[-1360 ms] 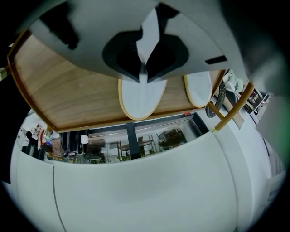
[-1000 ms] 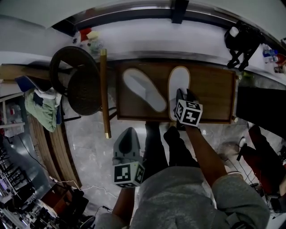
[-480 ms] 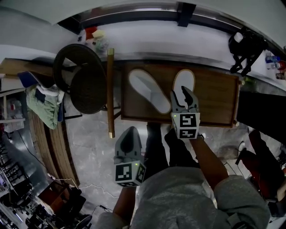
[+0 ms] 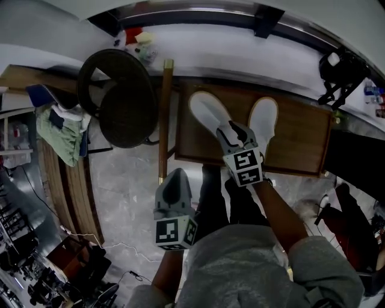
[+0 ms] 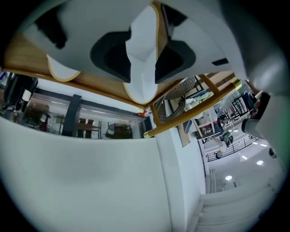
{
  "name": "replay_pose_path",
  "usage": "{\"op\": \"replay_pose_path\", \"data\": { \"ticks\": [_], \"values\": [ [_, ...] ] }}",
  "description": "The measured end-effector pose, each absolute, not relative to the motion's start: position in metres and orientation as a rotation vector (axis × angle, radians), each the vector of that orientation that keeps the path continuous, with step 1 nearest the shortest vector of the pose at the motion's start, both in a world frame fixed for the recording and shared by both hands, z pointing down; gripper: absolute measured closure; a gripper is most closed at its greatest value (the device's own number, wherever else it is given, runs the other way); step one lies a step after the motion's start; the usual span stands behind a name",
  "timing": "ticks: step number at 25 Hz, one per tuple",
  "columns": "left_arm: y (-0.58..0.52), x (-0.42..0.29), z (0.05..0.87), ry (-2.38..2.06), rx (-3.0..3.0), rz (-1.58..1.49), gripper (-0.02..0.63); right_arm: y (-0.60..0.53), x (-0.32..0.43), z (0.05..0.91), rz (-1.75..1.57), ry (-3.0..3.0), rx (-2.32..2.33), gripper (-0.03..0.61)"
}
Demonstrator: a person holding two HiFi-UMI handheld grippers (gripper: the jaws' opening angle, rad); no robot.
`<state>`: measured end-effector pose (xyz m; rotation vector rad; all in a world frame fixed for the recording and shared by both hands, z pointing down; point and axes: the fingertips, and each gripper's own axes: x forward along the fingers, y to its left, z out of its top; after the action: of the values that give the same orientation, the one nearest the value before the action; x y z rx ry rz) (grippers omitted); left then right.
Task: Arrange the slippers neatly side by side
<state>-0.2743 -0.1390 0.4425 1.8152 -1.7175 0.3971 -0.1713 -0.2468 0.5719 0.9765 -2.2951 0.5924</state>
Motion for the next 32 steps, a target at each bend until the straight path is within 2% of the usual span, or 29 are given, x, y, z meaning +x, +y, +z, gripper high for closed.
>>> {"op": "replay_pose_path", "data": {
  "ticks": [19,20,22,23,32],
  "values": [
    [-0.167,-0.334,0.459,-1.665,1.832,0.405,0.598,-0.256,-0.203,0.642,0.715,-2.107,0.99,0.425],
    [-0.168,-0.335,0.459,-1.662,1.835,0.405,0.598,-0.256,-0.204,0.642,0.712,-2.101,0.992,0.429],
    [-0.169,-0.338,0.458,-1.66,1.84,0.403,0.598,-0.256,-0.205,0.64,0.704,-2.084,0.999,0.514],
    [-0.17,-0.339,0.458,-1.659,1.841,0.403,0.598,-0.257,-0.206,0.639,0.698,-2.081,1.005,0.532],
    [-0.169,-0.34,0.453,-1.66,1.867,0.404,0.598,-0.262,-0.202,0.618,0.686,-2.121,1.09,0.54]
  ]
}}
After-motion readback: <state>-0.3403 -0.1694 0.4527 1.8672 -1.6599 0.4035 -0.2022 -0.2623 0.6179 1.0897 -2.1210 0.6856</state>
